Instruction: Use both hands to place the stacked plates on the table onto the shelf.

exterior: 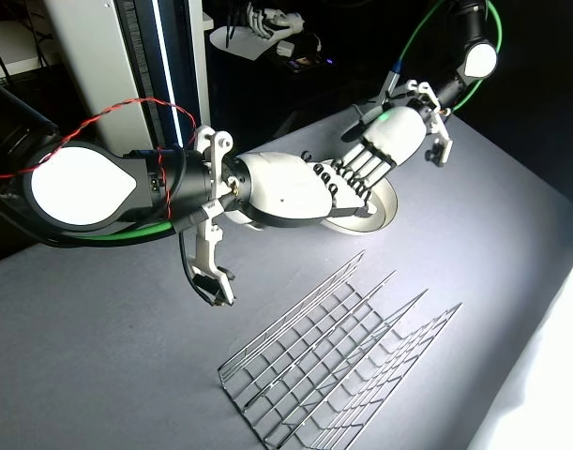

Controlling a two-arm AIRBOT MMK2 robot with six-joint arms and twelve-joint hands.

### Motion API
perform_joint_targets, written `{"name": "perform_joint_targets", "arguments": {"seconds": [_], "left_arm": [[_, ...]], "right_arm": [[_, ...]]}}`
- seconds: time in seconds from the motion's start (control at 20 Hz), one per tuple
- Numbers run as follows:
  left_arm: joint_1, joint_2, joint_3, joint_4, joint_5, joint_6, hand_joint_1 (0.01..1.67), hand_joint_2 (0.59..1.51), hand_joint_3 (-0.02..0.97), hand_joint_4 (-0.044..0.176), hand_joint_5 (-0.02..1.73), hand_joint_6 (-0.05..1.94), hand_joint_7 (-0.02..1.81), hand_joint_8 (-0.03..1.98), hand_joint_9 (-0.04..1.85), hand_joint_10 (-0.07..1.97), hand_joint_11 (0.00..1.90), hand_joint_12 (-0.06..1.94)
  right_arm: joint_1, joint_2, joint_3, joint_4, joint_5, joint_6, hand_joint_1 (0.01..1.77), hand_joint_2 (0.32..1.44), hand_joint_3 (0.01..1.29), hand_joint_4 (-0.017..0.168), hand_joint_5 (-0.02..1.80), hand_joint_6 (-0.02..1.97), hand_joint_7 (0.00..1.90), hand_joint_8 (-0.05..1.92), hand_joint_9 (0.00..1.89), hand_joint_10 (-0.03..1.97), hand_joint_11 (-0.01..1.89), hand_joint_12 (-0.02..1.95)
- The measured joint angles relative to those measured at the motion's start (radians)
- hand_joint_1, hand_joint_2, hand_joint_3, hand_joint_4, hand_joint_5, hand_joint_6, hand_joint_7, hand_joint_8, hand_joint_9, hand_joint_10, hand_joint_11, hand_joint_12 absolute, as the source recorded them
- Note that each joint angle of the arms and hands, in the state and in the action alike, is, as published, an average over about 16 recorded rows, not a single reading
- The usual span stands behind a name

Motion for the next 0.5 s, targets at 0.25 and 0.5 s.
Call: {"name": "perform_joint_targets", "arguments": {"seconds": [0.25, 0.5], "left_arm": [[-0.022, -0.02, -0.021, 0.001, 0.019, -0.014, 0.01, 1.198, 0.02, -0.003, 0.0, -0.01, -0.01, -0.02, 0.01, 0.0, 0.01, 0.02], [-0.037, -0.031, -0.026, 0.004, 0.026, -0.022, 0.01, 1.198, 0.021, -0.003, 0.0, -0.01, -0.01, -0.02, 0.0, 0.0, 0.01, 0.01]], "right_arm": [[-0.003, -0.013, 0.0, -0.004, 0.013, -0.001, 1.14, 0.94, 0.02, 0.007, 0.1, 0.02, 0.08, 0.01, 0.09, 0.0, 0.01, 0.48], [-0.019, -0.044, 0.003, -0.008, 0.008, -0.003, 1.22, 0.94, 0.02, 0.007, 0.16, 0.02, 0.13, 0.01, 0.16, 0.0, 0.01, 0.66]]}}
